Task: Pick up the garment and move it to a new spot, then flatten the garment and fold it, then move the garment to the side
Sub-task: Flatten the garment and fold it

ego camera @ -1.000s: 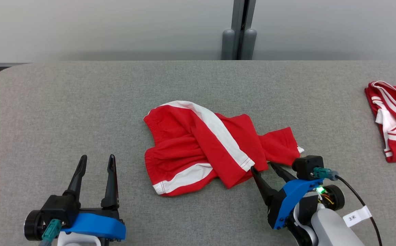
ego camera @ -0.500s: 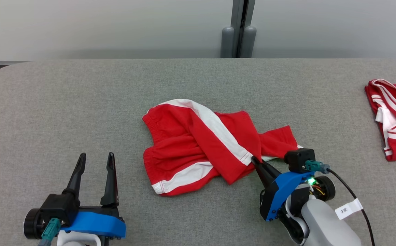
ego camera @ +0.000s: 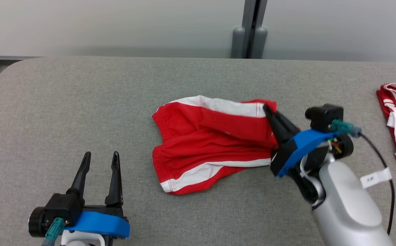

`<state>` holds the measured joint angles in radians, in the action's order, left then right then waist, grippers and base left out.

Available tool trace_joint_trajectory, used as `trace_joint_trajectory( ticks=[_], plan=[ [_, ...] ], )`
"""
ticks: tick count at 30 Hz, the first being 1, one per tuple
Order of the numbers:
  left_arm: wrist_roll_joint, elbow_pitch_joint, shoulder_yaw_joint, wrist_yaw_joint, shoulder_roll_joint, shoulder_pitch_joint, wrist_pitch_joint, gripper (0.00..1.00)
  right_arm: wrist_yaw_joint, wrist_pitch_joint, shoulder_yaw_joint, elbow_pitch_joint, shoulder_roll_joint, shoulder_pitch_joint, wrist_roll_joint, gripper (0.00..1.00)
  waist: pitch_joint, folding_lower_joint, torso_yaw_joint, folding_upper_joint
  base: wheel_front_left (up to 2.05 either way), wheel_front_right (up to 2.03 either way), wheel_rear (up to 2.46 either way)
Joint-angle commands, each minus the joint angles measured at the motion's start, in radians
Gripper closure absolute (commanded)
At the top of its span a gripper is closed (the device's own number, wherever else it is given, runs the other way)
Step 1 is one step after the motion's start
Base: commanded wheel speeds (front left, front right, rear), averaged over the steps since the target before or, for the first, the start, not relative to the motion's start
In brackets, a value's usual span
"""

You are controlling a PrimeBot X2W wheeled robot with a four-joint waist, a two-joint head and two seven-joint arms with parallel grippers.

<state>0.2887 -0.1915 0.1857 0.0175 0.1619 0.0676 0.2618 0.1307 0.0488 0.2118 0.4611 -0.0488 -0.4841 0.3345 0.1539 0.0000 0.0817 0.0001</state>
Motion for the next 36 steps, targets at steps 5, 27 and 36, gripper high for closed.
trace_joint_trajectory(
  ticks=[5, 27, 36],
  plan=[
    [-0.016, -0.001, 0.005, 0.017, -0.013, 0.031, 0.004, 0.0, 0.0, 0.027, -0.094, 0.094, -0.003, -0.17, 0.032, 1.0, 0.027, 0.0, 0.04, -0.0001, 0.0, 0.0, 0.0],
    [-0.045, -0.031, -0.025, 0.036, -0.033, -0.006, 0.004, 0.0, 0.0, -0.276, -0.031, 0.345, -0.062, -0.21, 0.117, 0.0, -0.031, 0.0, -0.016, -0.0001, 0.0, 0.0, 0.0],
    [-0.042, -0.047, -0.036, 0.028, -0.027, -0.025, 0.004, 0.0, 0.0, -0.313, -0.141, 0.04, -0.06, 0.129, -0.101, 0.0, -0.069, 0.0, -0.079, -0.0001, 0.0, 0.0, 0.0]
  ],
)
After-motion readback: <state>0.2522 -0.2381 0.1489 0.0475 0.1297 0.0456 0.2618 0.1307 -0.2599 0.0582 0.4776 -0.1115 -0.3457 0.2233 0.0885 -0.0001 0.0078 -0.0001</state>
